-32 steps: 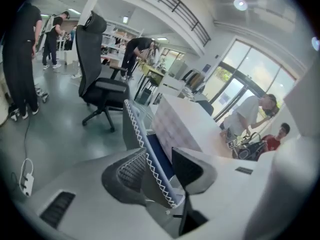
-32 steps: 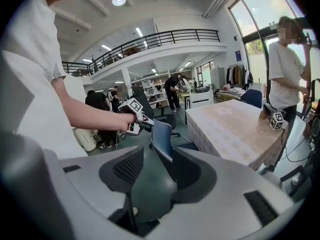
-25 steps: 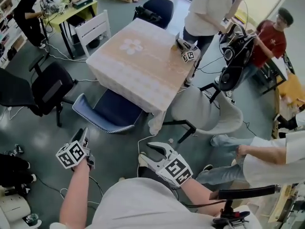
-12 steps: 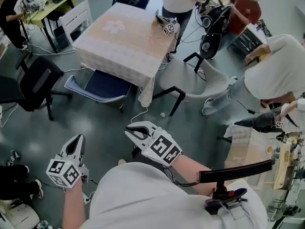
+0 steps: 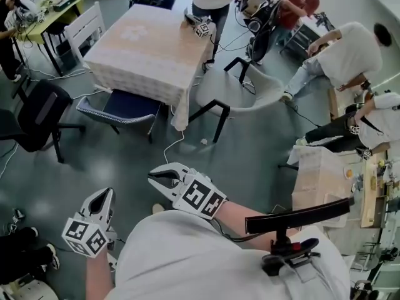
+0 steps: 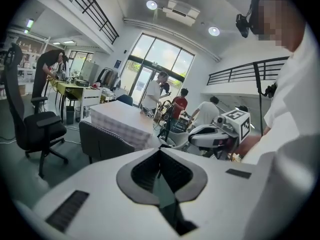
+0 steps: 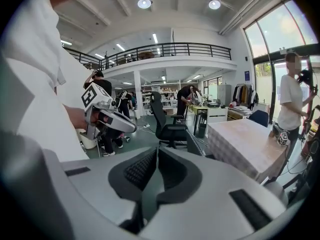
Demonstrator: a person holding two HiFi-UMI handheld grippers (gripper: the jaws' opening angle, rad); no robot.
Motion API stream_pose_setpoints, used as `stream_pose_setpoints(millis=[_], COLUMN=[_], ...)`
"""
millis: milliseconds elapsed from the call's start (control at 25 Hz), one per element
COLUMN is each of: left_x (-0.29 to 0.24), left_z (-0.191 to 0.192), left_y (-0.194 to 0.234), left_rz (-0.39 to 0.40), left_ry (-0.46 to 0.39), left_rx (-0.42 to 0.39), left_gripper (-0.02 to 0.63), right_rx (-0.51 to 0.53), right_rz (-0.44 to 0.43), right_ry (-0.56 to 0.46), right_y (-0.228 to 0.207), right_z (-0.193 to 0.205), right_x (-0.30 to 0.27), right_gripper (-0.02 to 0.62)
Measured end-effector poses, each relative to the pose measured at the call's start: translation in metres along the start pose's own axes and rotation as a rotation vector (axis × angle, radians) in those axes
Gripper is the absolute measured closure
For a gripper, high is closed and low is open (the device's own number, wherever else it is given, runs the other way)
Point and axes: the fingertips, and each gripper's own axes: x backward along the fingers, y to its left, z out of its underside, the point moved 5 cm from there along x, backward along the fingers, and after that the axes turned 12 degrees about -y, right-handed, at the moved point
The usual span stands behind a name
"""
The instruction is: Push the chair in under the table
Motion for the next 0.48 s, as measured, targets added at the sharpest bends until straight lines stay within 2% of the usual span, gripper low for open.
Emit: stream_pose_setpoints(millis=[480], left_x=[0.024], left_z=[0.009], left_y=[-0.003], left_rz=[0.032], left_ry=[0.011], left_rx=[0.006], left_gripper=[0.594], right_rx=[0.028], right_rz=[-0.009], right_ry=[-0.007], right_y=[0.036], right_z=[-0.009], right_x=[-0.006], right_gripper=[0.572])
